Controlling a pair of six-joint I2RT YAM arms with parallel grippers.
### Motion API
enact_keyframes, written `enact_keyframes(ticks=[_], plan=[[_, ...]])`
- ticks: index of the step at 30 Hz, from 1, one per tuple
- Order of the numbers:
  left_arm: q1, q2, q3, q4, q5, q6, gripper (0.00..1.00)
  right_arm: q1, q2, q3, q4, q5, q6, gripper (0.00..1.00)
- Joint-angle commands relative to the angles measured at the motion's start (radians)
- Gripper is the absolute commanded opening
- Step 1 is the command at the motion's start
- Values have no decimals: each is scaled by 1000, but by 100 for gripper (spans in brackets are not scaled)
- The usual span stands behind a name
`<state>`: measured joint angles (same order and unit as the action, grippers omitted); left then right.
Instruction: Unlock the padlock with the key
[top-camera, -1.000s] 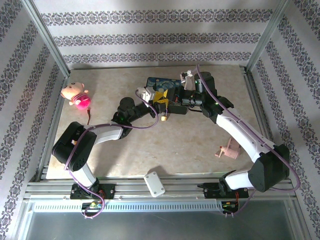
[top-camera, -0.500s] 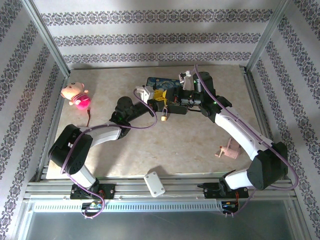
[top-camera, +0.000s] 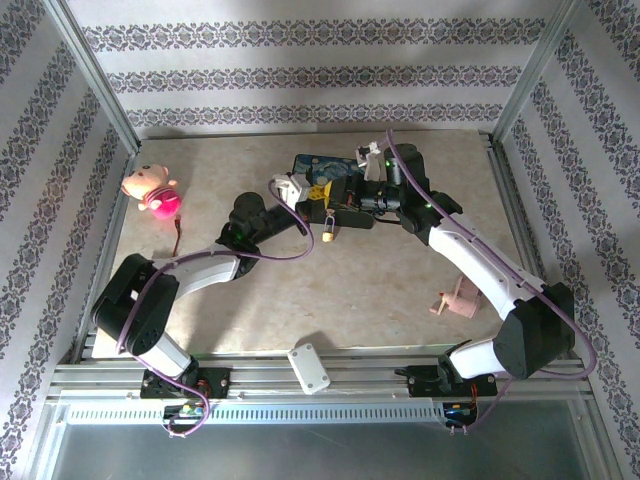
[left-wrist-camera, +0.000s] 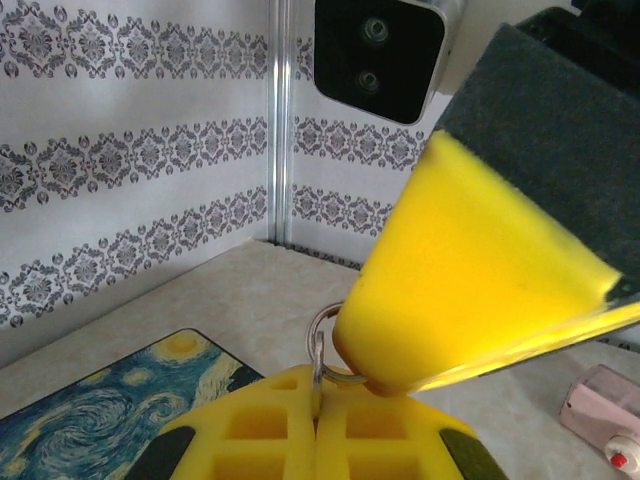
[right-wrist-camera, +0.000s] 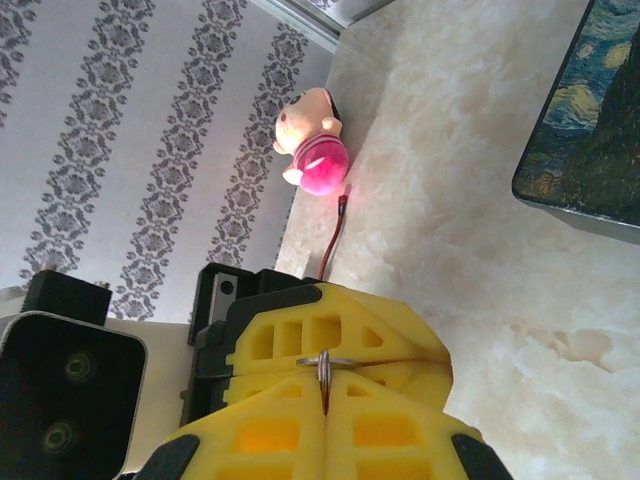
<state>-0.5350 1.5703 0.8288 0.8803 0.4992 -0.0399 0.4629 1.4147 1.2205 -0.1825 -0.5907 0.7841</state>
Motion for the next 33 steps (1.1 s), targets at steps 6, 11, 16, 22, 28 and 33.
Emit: enact_keyframes(ticks=[6, 11, 16, 22, 28, 33], plan=[[10, -145, 118, -628, 107, 372, 0, 3, -142, 33, -177, 81, -327, 20], [10, -159, 254, -977, 194, 526, 0, 6, -257, -39, -175, 96, -529, 25], [12, -175, 352, -1184, 284, 616, 0, 16, -257, -51, -183, -15, -625, 25], [12, -212, 376, -1261, 362, 641, 0, 38, -209, -40, -181, -136, -676, 24], [11, -242, 361, -1264, 364, 632, 0, 66, -163, -16, -184, -227, -698, 25], [12, -250, 363, -1268, 351, 629, 0, 77, -151, -10, -196, -238, -713, 28]])
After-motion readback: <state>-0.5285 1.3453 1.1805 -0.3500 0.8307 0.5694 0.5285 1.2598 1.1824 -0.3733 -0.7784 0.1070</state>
